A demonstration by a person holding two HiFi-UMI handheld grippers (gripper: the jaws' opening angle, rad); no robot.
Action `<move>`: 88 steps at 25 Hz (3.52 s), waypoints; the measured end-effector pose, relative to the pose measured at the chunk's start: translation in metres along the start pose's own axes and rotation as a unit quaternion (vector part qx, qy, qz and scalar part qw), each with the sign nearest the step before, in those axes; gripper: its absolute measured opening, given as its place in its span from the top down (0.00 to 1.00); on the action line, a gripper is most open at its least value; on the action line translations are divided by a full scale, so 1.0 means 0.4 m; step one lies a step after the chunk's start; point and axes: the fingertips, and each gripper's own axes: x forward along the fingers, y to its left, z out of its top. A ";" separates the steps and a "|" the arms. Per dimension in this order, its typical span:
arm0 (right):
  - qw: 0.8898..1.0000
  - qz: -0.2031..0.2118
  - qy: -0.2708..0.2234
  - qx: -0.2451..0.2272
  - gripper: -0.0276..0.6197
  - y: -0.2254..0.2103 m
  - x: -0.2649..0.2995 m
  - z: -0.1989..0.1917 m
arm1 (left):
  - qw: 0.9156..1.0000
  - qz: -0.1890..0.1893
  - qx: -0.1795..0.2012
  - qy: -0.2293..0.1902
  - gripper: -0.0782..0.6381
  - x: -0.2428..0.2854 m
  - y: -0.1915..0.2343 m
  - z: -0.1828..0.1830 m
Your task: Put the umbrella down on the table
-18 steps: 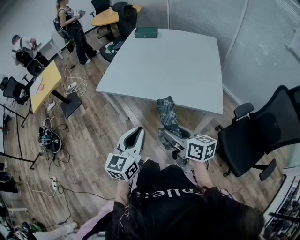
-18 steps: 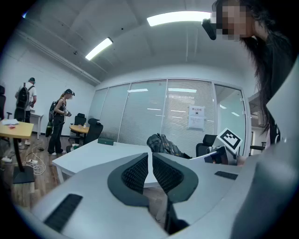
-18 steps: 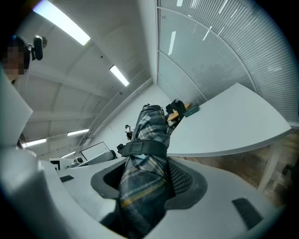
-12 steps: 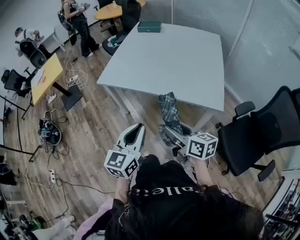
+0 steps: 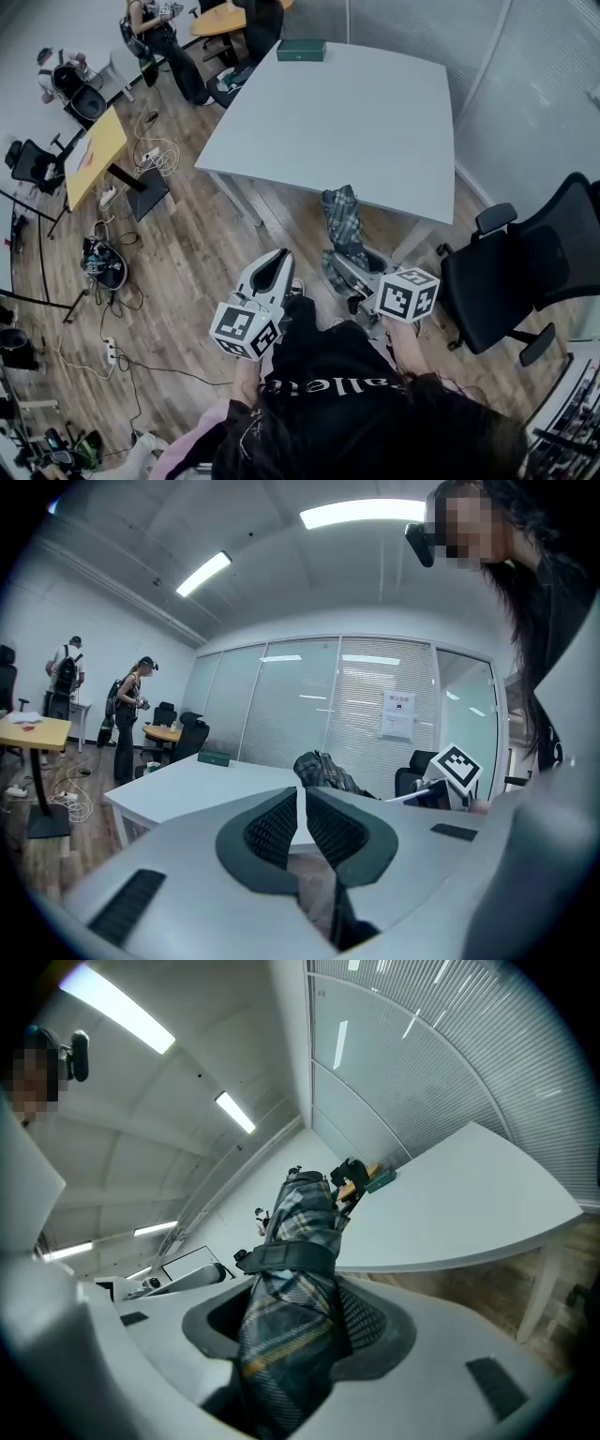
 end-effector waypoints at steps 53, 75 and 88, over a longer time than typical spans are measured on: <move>0.983 -0.173 0.011 -0.063 0.60 -0.166 0.820 0.384 | 0.990 -0.134 -0.034 0.023 0.85 0.385 0.830 0.169; 0.948 -0.221 0.151 -0.173 0.60 -0.722 1.164 0.650 | 0.997 -0.052 -0.033 0.043 0.85 0.692 1.035 0.235; 0.924 -0.268 0.233 -0.144 0.60 -1.028 1.301 0.604 | 0.995 -0.013 -0.047 0.091 0.85 0.754 1.089 0.209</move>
